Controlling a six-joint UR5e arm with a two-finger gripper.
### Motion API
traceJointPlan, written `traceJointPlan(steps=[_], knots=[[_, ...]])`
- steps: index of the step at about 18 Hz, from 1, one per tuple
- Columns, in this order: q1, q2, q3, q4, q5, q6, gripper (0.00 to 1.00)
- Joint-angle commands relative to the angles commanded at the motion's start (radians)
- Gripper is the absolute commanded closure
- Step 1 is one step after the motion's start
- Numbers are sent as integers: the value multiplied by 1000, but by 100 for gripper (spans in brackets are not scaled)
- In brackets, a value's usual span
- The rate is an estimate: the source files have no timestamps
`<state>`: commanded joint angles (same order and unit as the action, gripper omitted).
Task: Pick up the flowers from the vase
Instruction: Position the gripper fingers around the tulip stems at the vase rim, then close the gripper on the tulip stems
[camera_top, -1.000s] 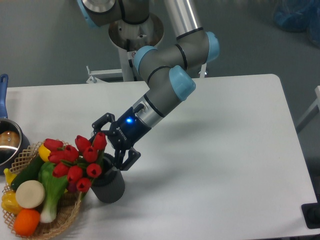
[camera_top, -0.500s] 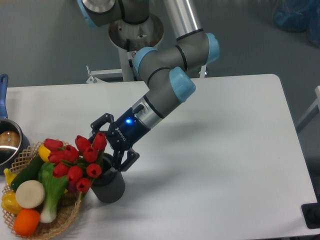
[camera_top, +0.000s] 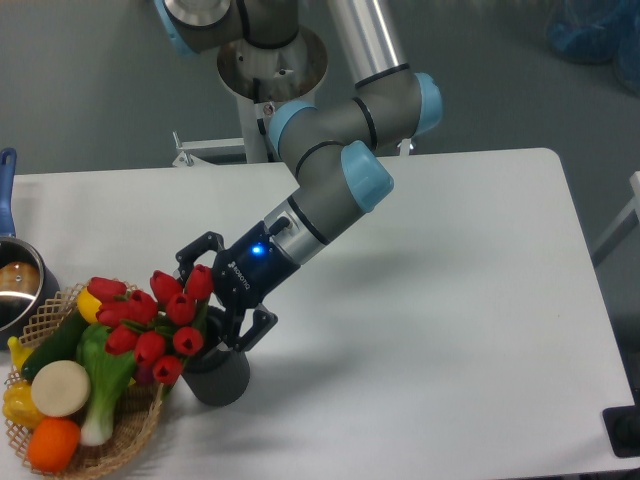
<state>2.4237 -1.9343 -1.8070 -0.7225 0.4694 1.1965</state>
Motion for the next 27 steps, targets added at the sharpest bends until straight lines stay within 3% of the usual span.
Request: traceJointPlan(steps=[3, 7, 9, 11, 13, 18, 27], knots=[[0, 0, 2, 0, 0, 0, 0], [0, -2, 9, 0, -2, 0, 29], [0, -3, 15, 0, -2, 0, 36], [0, -5, 15, 0, -2, 0, 52], [2, -5, 15, 0, 0, 0, 60], [5, -5, 17, 0, -2, 0, 67], [15, 0, 15, -2, -11, -2, 72]])
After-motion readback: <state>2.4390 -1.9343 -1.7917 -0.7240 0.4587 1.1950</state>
